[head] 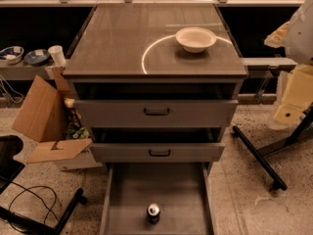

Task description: Pick pepsi can from bottom drawer and place on counter

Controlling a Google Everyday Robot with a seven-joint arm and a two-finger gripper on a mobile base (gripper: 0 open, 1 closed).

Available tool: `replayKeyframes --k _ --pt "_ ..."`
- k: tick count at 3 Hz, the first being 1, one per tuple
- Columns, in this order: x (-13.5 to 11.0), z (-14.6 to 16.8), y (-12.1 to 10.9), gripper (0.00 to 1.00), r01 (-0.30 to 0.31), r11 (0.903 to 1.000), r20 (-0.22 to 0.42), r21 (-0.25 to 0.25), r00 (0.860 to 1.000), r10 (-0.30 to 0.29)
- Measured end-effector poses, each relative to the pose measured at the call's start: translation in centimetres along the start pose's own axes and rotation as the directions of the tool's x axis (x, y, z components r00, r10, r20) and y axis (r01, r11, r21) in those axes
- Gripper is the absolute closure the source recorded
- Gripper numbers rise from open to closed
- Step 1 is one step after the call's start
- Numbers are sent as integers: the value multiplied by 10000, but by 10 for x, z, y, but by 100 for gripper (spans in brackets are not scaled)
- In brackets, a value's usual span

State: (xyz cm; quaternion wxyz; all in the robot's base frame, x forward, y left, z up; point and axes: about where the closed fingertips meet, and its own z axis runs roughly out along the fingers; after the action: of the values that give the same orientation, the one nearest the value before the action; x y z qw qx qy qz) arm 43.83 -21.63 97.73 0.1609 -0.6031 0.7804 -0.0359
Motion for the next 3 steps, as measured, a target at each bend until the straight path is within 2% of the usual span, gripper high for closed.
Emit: replayKeyframes --k 1,2,3 --pt "0 0 0 0 0 10000 0 0 10000 0" --pt "1 4 -2 0 -324 9994 661 142 9973 314" --pt "0 35 15 0 -722 9973 2007 -100 9770 727"
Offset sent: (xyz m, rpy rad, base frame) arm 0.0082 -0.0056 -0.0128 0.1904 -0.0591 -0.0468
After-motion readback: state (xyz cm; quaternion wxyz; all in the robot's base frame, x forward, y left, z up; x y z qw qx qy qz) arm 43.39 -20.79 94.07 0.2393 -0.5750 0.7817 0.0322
